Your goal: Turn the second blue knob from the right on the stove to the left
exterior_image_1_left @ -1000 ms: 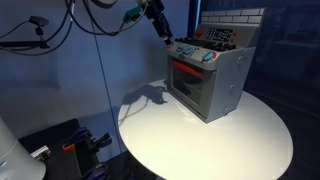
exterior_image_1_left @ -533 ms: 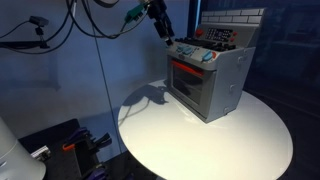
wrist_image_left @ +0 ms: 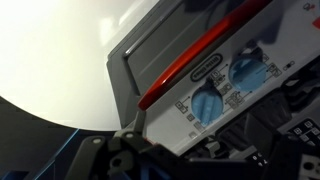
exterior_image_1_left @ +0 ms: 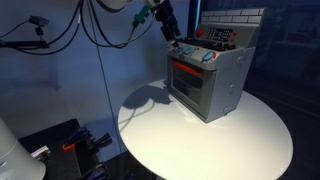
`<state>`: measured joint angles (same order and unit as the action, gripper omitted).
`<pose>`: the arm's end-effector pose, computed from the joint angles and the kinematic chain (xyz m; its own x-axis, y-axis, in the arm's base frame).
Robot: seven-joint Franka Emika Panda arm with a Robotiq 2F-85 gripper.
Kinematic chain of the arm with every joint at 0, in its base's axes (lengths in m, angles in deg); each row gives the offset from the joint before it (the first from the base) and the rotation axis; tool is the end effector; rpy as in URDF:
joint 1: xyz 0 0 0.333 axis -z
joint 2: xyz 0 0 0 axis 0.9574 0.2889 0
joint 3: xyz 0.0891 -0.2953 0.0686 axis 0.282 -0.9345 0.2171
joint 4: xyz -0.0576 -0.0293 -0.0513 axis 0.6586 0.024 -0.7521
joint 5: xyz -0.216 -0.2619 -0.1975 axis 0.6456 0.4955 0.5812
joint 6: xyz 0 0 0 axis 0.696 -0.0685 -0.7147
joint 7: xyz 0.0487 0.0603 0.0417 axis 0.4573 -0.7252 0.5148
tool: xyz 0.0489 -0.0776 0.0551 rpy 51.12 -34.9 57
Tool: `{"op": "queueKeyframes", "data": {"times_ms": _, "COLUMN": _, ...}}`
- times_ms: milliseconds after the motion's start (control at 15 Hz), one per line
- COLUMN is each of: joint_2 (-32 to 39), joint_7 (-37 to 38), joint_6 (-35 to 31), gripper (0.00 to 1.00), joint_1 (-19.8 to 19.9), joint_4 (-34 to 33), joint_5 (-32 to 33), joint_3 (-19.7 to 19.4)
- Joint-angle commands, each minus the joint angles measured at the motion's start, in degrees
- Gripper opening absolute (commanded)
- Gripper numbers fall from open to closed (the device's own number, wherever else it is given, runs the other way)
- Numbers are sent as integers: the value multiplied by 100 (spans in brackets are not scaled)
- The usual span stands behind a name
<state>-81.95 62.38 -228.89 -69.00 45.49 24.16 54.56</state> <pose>0.5560 0.0090 0.4712 0.4318 -0.8049 0.4070 -0.7386 -0.5745 -0.3526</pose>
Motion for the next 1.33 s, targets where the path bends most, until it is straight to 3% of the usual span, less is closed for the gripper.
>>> {"op": "queueKeyframes", "data": {"times_ms": 0, "joint_2": 182, "joint_7": 23, "joint_6": -444, "gripper": 100, "joint_1": -64, "joint_4": 12, "joint_5": -292, "joint_3": -129}}
{"op": "queueKeyframes", "data": {"times_ms": 533, "joint_2": 520, "joint_7": 18, "joint_6": -1301, "gripper": 100, "joint_1": 20, "joint_4": 26, "joint_5": -493, "joint_3": -81}}
{"op": "queueKeyframes", "data": {"times_ms": 1267, "joint_2": 723, "joint_7": 62, "joint_6": -1727, "gripper": 100, "joint_1": 50, "joint_4": -82, "joint_5": -423, "joint_3": -132}}
